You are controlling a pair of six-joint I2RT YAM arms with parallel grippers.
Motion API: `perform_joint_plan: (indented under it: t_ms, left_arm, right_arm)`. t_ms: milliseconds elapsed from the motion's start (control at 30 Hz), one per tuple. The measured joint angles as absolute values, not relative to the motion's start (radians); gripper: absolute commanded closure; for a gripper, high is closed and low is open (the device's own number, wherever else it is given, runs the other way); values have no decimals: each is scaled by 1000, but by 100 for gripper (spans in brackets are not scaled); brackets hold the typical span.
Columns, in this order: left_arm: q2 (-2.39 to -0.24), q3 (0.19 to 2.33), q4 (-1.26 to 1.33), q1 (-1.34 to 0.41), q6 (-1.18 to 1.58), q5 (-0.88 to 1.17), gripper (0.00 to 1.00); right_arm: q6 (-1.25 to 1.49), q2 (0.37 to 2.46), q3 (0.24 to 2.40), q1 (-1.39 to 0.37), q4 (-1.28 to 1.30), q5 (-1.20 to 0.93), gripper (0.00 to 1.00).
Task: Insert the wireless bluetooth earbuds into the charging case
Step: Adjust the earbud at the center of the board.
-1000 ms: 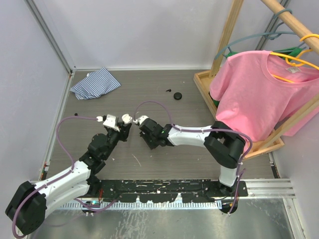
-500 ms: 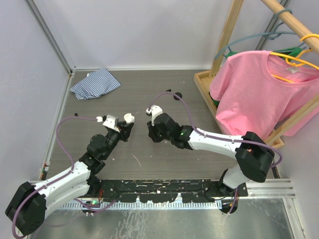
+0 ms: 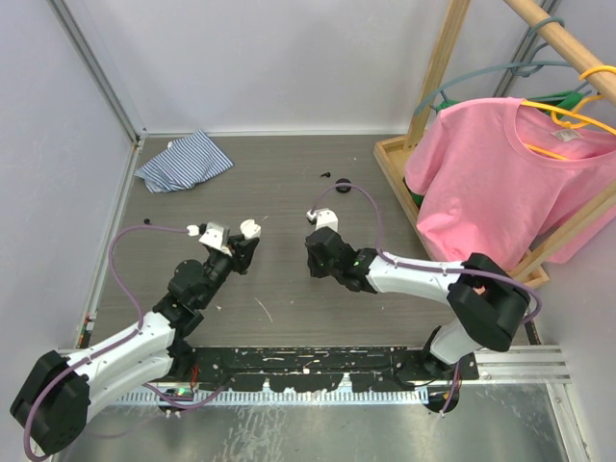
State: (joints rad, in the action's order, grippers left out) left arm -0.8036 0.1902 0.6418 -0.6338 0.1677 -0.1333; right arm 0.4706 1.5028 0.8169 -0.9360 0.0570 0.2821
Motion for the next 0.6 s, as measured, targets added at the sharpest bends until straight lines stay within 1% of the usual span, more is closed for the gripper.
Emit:
perform_joint_plan:
  t_ms: [400, 600]
  left_arm:
    - [-818, 190, 646, -634, 168, -128, 100]
    - [-818, 190, 646, -634, 168, -126, 100]
  right_arm:
    - [716, 1554, 747, -935, 145, 442, 78]
    - [807, 1574, 746, -935, 161, 486, 70]
